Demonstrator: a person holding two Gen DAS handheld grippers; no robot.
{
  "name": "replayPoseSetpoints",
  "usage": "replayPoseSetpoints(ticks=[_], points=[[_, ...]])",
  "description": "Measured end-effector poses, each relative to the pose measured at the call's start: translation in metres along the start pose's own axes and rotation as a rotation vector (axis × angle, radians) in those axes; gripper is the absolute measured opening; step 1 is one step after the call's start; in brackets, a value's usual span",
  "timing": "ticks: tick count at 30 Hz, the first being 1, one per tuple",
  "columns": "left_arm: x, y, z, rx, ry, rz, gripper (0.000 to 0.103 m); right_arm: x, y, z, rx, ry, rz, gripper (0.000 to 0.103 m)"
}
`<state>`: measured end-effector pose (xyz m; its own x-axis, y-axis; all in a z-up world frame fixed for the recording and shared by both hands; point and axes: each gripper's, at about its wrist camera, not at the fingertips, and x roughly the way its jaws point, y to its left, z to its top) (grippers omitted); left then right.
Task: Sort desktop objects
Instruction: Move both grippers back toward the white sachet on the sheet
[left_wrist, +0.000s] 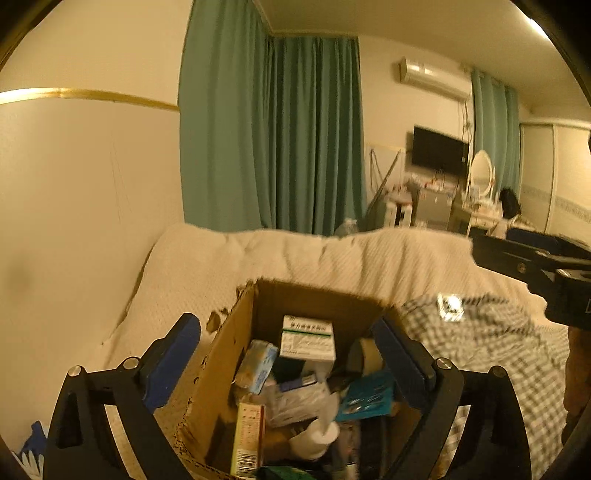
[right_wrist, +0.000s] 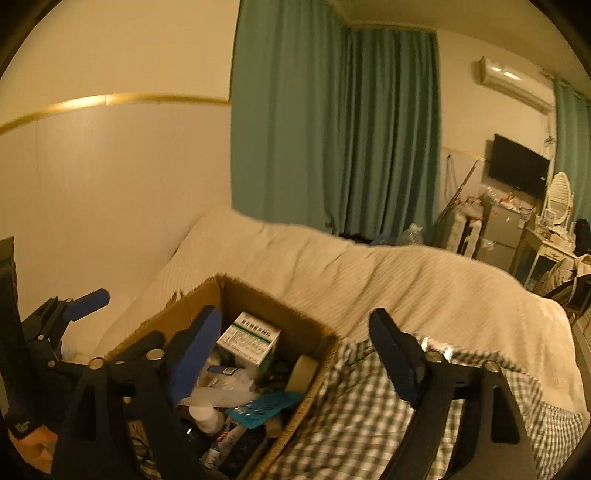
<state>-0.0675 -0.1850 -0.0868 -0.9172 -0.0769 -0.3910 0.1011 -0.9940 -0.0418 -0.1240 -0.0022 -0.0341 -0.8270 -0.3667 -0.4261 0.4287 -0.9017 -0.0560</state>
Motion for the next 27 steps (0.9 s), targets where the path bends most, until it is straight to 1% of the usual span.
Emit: replayPoseSetpoints(ticks=[1,4,8,10,12,18,20,23,25,27], points=[[-0.008,0.000,0.004,-0.016,-0.021,-0.002,0.103,-0.006,-0.003,0.001,0.003,-0.010,-0.005,0.089],[-0.026,0.000,0.013,-0.055,-0.064,-0.019,0.103,-0.027,-0.017,0.002,0.007,-0.046,-0.032,0.093],[-0.046,-0.006,0.021,-0.087,-0.106,-0.049,0.103,-0.050,-0.035,0.001,-0.015,-0.087,-0.085,0.102],[-0.053,-0.012,0.026,-0.095,-0.118,-0.053,0.103,-0.061,-0.046,-0.001,-0.019,-0.099,-0.119,0.103],[-0.058,-0.022,0.028,-0.090,-0.125,-0.056,0.103,-0.069,-0.056,0.000,-0.015,-0.108,-0.135,0.103],[-0.074,-0.065,0.043,-0.028,-0.167,-0.065,0.103,-0.098,-0.087,0.002,-0.003,-0.144,-0.170,0.103],[-0.077,-0.075,0.048,-0.022,-0.174,-0.068,0.103,-0.105,-0.097,0.003,0.000,-0.153,-0.190,0.103],[-0.081,-0.089,0.054,-0.041,-0.183,-0.069,0.103,-0.117,-0.111,0.002,0.026,-0.174,-0.206,0.103],[-0.084,-0.095,0.057,-0.083,-0.199,-0.041,0.103,-0.124,-0.121,0.001,0.049,-0.184,-0.209,0.103],[-0.086,-0.101,0.059,-0.101,-0.200,-0.031,0.103,-0.129,-0.129,0.000,0.062,-0.190,-0.216,0.103]])
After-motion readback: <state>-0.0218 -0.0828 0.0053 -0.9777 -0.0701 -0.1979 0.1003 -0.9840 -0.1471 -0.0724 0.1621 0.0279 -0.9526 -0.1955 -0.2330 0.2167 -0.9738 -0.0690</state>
